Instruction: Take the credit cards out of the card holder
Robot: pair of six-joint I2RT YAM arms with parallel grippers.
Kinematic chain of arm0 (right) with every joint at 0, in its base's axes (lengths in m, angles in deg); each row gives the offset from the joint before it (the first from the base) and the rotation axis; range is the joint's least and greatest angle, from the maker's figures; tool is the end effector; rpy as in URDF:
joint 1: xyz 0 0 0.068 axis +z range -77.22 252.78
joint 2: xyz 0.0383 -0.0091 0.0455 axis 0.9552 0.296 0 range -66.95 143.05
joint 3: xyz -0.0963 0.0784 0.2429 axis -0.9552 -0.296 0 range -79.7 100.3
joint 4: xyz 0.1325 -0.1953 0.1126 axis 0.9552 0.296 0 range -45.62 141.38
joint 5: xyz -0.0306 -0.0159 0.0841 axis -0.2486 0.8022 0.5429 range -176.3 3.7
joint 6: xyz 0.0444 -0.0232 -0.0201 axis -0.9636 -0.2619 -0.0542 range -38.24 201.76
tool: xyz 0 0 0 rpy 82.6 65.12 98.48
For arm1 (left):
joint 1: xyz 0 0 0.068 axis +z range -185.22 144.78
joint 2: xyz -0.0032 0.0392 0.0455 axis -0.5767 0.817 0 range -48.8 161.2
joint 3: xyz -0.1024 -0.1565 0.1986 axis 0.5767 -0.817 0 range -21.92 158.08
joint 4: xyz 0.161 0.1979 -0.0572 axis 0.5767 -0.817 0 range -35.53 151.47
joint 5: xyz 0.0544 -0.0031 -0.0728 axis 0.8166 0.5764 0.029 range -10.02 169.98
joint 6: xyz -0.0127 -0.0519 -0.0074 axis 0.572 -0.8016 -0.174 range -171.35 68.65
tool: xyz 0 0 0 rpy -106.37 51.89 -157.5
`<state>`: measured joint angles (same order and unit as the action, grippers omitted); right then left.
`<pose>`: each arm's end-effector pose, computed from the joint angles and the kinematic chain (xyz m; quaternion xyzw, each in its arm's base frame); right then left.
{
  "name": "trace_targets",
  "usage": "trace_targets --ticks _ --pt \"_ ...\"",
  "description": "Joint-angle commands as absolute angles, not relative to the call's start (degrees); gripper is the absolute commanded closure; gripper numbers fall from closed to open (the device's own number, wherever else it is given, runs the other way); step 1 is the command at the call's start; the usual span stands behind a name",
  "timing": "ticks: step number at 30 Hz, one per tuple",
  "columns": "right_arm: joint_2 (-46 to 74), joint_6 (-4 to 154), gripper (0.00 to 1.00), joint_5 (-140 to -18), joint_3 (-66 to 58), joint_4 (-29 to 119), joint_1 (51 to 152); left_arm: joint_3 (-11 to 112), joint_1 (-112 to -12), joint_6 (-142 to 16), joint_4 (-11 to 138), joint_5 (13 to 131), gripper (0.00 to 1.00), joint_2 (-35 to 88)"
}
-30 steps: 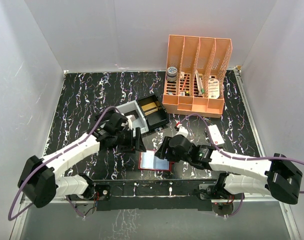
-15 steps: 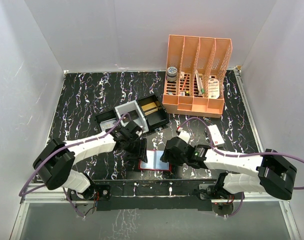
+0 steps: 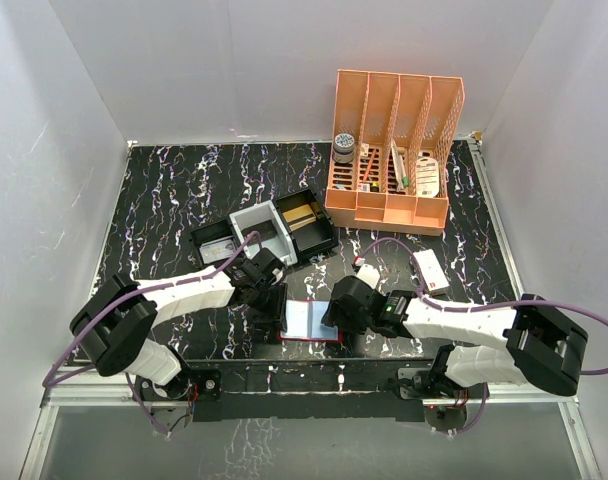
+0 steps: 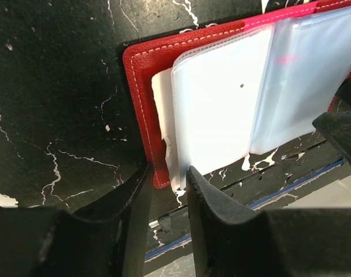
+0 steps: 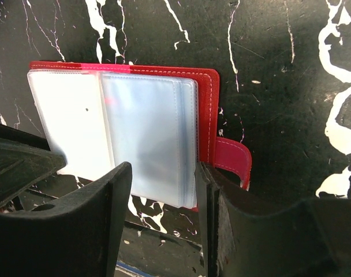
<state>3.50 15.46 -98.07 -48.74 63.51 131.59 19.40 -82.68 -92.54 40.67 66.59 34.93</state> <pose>0.1179 0.1806 0.1598 0.0903 0.9538 0.1931 0.2116 0.1707 -0.1983 0.1580 0.0798 0.9632 -0.2419 0.0855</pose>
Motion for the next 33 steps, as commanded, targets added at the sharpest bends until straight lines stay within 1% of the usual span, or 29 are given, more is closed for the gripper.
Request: trace_targets --ticks 1,6,11,15,18,20,21,24,27,31,33 --pt "3.9 14.9 0.53 -99.61 -48.09 64.31 131.32 18.25 -83.12 -92.66 41.16 66.89 0.73 35.9" --pt "4.96 15.53 0.55 -97.52 -49.17 61.43 131.1 17.84 -83.2 -92.57 42.44 65.85 0.81 36.11" --pt "8.11 16.9 0.6 -90.54 -50.51 52.24 130.75 17.93 -83.52 -92.24 44.15 64.24 0.88 37.03" --pt "10.98 17.4 0.68 -87.61 -49.85 48.19 130.59 18.23 -84.07 -92.04 44.19 64.26 0.93 38.0" --pt "11.68 18.01 0.73 -87.56 -48.9 48.55 130.53 18.34 -84.38 -92.21 43.83 64.98 0.95 37.96" --pt "11.21 18.23 0.8 -87.74 -48.68 48.38 130.4 18.35 -84.46 -92.3 43.59 65.35 0.96 37.79" --pt "10.8 18.26 0.81 -87.6 -48.86 47.91 130.31 18.28 -84.52 -92.38 43.44 65.57 0.96 37.74" --pt "8.93 17.57 0.81 -86.63 -49.35 46.3 129.96 18.64 -84.54 -92.39 42.22 66.5 0.97 37.66" --pt "6.7 16.62 0.78 -87.68 -49.46 46.61 129.83 19.57 -84.6 -92.14 39.87 68.14 0.97 37.4" --pt "4.96 15.84 0.74 -91.08 -49.29 50.27 129.73 21.57 -84.58 -92.79 34.72 73.03 0.91 36.06" --pt "5.08 15.6 0.72 -92.49 -48.99 53.01 129.65 22.44 -84.61 -93.58 32.26 76.15 0.84 34.35"
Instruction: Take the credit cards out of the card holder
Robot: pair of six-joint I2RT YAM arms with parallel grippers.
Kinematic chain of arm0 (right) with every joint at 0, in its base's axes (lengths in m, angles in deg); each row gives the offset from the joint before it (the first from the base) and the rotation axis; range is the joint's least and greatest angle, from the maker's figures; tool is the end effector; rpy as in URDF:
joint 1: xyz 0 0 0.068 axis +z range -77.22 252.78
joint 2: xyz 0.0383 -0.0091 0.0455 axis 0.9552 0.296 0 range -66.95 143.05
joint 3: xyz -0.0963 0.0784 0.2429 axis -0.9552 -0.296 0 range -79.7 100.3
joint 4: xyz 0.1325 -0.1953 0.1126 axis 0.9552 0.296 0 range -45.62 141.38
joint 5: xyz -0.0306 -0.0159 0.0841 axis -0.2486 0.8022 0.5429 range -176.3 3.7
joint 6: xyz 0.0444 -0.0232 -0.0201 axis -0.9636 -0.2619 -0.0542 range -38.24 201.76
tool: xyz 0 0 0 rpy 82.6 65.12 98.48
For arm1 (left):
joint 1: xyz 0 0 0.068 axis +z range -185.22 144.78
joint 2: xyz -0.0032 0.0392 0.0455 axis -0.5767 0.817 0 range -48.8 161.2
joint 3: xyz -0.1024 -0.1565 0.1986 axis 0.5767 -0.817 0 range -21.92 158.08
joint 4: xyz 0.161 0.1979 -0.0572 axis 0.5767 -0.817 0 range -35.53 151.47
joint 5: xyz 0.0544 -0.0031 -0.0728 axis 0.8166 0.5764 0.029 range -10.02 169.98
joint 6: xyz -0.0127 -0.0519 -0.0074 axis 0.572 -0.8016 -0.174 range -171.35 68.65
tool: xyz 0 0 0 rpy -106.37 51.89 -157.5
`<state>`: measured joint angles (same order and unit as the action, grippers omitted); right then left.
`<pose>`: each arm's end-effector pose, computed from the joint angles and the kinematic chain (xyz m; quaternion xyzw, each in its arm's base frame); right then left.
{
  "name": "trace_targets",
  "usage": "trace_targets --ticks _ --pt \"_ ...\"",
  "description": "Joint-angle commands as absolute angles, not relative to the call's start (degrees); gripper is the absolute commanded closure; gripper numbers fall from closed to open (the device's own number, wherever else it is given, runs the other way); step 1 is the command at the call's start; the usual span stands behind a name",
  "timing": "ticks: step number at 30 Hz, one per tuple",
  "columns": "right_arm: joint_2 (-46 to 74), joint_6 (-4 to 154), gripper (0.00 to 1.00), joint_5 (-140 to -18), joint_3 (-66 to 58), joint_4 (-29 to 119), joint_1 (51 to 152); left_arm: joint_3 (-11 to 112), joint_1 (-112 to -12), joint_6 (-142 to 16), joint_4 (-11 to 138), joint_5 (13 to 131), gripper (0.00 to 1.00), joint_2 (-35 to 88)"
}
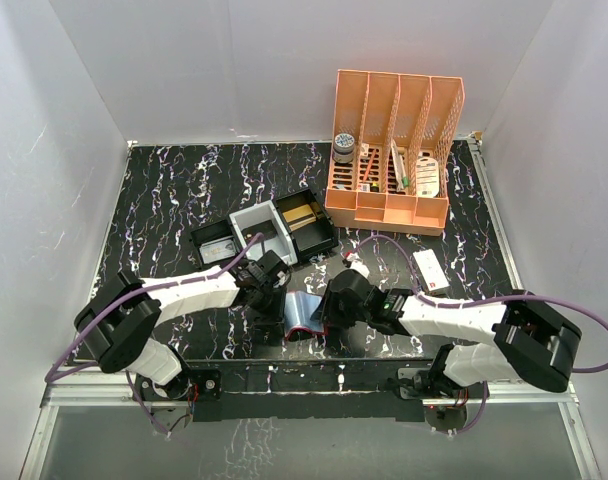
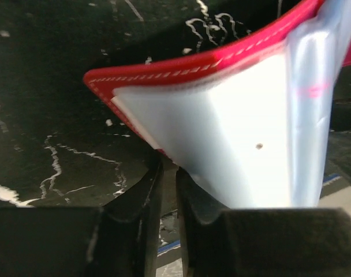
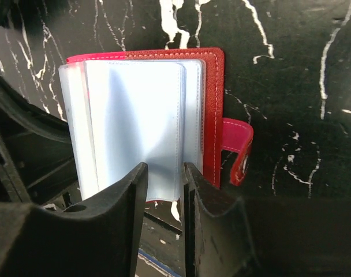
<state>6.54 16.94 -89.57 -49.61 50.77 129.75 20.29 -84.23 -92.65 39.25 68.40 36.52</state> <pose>0.1298 0.1958 0.1581 0.0741 0.9359 0.2871 0.1905 0.1676 -0.2038 0.1541 0.0868 0.9683 -0.2202 0.0801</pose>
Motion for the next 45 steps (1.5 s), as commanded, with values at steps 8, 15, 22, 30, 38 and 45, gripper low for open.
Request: trace_targets --ticks 8,15,22,30,38,45 --pt "5.92 16.5 0.67 -94.17 -47.14 57.34 129.65 24.86 -84.6 -96.61 25.7 82.9 0.55 25.85" --pt "3.73 18.74 0.59 -98.35 -44.3 60.92 129.29 25.67 -84.61 -94.6 36.43 76.21 0.5 23.04" --pt "5.37 20.69 0.6 -97.42 -43.63 60.48 128.07 25.21 -84.57 -93.79 40.59 72.46 0.55 28.91" --pt "10.89 21.6 0.64 -94.6 -43.74 58.19 127.65 20.67 -84.61 -94.47 41.71 72.97 0.64 34.87" --pt "11.11 23.17 0.78 -90.5 -44.02 54.02 127.62 17.14 -84.58 -94.85 43.69 72.6 0.73 37.54" --pt "9.99 24.0 0.82 -86.85 -43.25 50.52 127.63 17.78 -84.66 -94.6 43.31 72.86 0.75 38.45"
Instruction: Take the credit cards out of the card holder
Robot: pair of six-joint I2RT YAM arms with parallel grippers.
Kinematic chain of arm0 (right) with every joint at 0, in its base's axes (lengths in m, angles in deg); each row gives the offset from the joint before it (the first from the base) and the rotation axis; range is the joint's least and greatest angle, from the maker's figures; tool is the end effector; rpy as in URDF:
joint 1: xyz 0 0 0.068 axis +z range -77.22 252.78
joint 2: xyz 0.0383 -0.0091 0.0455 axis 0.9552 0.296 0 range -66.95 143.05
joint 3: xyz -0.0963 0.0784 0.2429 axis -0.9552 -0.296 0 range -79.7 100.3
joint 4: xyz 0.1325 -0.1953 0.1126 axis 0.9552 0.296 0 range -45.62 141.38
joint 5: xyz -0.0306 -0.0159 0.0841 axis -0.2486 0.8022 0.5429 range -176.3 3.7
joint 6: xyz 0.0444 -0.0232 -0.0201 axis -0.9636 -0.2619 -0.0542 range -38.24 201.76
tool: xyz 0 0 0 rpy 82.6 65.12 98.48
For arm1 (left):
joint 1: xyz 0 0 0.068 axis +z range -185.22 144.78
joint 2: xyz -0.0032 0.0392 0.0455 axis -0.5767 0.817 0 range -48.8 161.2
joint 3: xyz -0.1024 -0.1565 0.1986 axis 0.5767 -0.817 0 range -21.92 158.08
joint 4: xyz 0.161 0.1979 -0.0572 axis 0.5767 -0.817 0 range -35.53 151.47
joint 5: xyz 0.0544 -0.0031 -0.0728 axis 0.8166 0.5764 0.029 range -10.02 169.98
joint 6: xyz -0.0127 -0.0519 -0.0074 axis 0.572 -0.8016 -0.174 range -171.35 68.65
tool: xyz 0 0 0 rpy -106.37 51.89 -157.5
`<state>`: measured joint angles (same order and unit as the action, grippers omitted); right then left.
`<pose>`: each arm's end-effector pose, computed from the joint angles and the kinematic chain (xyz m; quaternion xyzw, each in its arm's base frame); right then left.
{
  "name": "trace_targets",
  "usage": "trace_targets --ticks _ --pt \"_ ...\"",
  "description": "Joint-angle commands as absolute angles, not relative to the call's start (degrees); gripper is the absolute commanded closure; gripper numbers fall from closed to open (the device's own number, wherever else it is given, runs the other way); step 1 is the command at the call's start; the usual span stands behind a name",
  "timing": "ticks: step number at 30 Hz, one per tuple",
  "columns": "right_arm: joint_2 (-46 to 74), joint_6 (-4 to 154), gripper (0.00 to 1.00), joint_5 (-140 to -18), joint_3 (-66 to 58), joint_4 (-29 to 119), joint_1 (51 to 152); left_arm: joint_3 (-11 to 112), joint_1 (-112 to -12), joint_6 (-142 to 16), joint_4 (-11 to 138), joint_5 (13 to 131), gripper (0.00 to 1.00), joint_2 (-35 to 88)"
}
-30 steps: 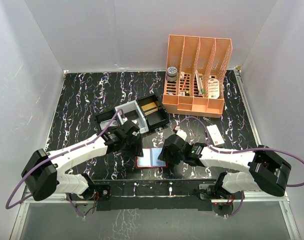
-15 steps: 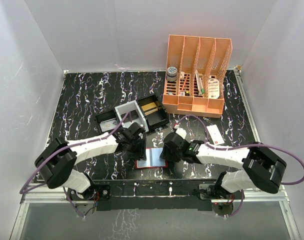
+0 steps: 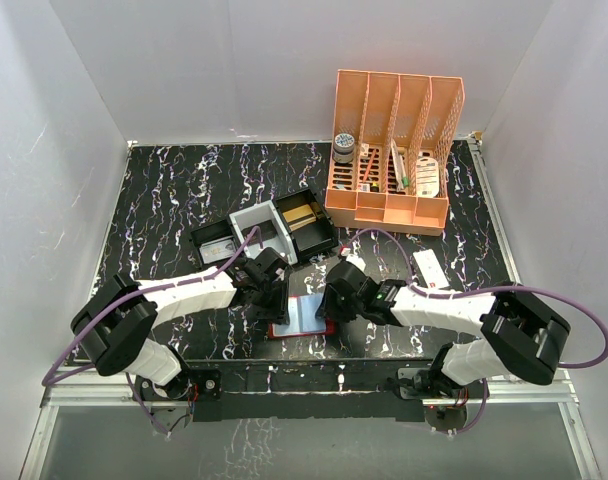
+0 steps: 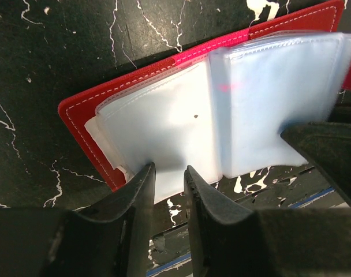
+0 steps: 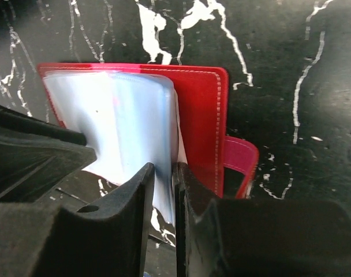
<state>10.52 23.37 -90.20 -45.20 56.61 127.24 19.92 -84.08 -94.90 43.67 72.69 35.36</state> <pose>0.1446 0.1982 0.1581 0.0429 0.9528 0.2309 0.1923 0.1737 -0.2057 0.1608 0.0610 0.9624 -0.2283 0.1339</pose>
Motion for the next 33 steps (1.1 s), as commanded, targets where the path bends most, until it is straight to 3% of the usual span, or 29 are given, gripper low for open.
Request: trace_targets --ticks 1,5,11,16,23,28,31,33 --pt "10.22 23.95 0.82 -86.63 -43.23 50.3 127.63 17.94 -84.74 -94.59 43.21 72.86 0.75 38.6" --pt "11.88 23.97 0.83 -86.29 -43.2 50.25 127.62 18.15 -84.82 -94.59 43.23 72.77 0.75 38.53" --pt "12.84 23.54 1.0 -83.41 -43.73 46.68 127.63 18.35 -85.02 -94.68 42.98 72.84 0.76 38.14" --pt "11.37 22.9 1.0 -81.18 -45.43 41.73 127.48 18.44 -85.1 -94.55 43.18 72.62 0.76 37.58" --pt "9.73 21.7 1.0 -83.73 -45.49 46.75 125.44 19.33 -85.19 -94.5 41.37 74.0 0.77 36.72" --pt "8.67 24.55 0.79 -94.45 -39.56 64.63 124.77 20.29 -85.18 -94.33 39.93 74.53 0.75 34.54" --pt "6.54 26.31 0.56 -98.54 -37.16 69.4 124.47 22.13 -85.22 -93.8 38.67 74.68 0.7 32.36" --pt "4.75 26.6 0.5 -101.81 -35.26 72.53 124.38 24.55 -85.17 -92.9 36.76 75.02 0.66 31.03"
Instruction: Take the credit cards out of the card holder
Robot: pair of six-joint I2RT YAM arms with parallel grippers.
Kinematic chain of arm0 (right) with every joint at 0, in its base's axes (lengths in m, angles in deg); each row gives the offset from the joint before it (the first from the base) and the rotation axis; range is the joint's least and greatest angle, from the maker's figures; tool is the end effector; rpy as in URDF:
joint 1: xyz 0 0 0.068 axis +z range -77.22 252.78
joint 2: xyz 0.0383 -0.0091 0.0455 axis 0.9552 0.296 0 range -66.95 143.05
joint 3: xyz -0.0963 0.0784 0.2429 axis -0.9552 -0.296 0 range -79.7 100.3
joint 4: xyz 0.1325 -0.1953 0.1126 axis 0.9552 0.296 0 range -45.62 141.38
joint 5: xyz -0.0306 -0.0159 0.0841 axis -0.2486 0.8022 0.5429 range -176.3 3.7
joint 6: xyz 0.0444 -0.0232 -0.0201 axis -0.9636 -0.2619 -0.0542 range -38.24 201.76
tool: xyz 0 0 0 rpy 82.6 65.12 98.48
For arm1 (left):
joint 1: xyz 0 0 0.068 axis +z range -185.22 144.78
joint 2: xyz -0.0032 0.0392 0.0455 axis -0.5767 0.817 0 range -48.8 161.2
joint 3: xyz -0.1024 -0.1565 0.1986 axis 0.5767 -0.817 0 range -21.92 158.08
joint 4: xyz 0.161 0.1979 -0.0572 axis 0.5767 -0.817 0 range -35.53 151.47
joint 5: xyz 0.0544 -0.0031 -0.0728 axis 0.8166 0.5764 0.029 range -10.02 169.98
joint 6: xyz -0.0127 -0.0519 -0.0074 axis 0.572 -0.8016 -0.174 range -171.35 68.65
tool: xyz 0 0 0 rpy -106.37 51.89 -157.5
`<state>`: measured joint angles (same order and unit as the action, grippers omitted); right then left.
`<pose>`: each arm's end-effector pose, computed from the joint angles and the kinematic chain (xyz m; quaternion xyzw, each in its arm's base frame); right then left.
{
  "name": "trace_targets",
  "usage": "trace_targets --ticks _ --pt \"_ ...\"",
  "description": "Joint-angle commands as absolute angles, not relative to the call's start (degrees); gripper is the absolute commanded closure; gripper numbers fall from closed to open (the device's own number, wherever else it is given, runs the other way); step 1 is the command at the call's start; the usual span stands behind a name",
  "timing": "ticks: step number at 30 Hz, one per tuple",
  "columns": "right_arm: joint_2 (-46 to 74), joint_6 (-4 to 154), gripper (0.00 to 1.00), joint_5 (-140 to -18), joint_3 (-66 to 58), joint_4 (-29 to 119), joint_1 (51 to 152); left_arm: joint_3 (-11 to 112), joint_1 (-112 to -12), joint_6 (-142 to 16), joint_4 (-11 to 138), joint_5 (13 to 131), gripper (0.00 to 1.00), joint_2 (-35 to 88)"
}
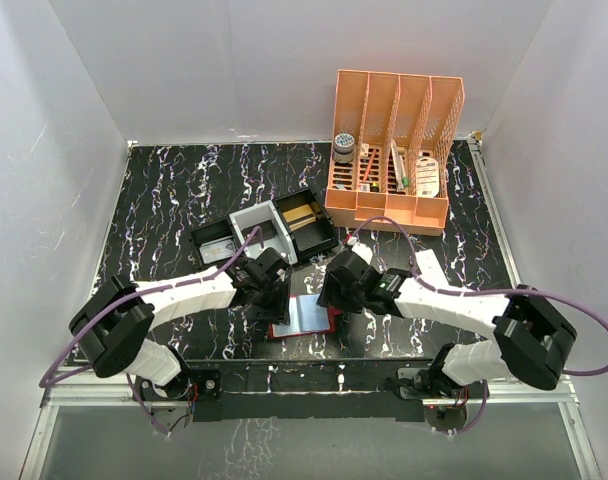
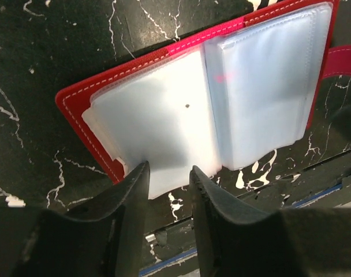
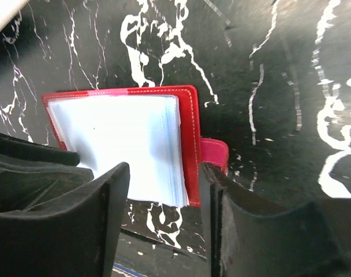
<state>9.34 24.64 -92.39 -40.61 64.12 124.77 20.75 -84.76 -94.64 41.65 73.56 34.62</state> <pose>0.1561 0.1934 0.1779 0.0580 0.9557 0.2018 0.2062 0.1711 -0.2067 0.1660 0.0668 0.9634 -0.2211 0.1357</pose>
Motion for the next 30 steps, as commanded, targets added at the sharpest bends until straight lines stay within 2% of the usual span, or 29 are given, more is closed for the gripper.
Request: trace_targets --ticks 1,3,5,8,11,14,20,25,30 --pt "3.76 27.6 0.49 -102.98 -34.28 73.14 124.38 26.15 -85.17 -92.5 35.49 75.65 0.61 30.17" --pt "1.36 31.06 0.47 -105.02 -32.74 73.38 124.29 29.18 -85.14 -91.66 33.24 77.17 0.46 27.97" --pt "-1.13 34.86 0.41 -107.57 -31.56 72.71 124.21 31.99 -85.19 -91.0 30.92 79.7 0.36 25.15" --pt "-5.29 40.14 0.31 -112.3 -30.86 69.98 124.13 36.04 -85.12 -89.21 26.75 86.15 0.17 21.42" --pt "-10.59 49.39 0.2 -114.26 -31.18 63.64 124.11 40.19 -84.8 -86.32 22.14 94.26 0.02 18.21" --pt "-14.21 58.05 0.09 -116.31 -31.98 57.09 124.11 43.56 -81.55 -82.56 16.75 101.4 0.01 15.65" --pt "-11.61 64.31 0.03 -122.29 -26.46 60.17 120.54 46.71 -54.73 -74.51 14.15 93.78 0.01 10.69" --pt "-8.29 60.13 0.02 -106.55 -18.62 67.08 105.91 51.8 -52.47 -79.82 9.99 101.35 0.01 8.69" --pt "-9.14 62.8 0.02 -105.45 -7.38 71.79 104.42 59.57 -52.44 -85.41 3.14 111.25 0.01 8.61"
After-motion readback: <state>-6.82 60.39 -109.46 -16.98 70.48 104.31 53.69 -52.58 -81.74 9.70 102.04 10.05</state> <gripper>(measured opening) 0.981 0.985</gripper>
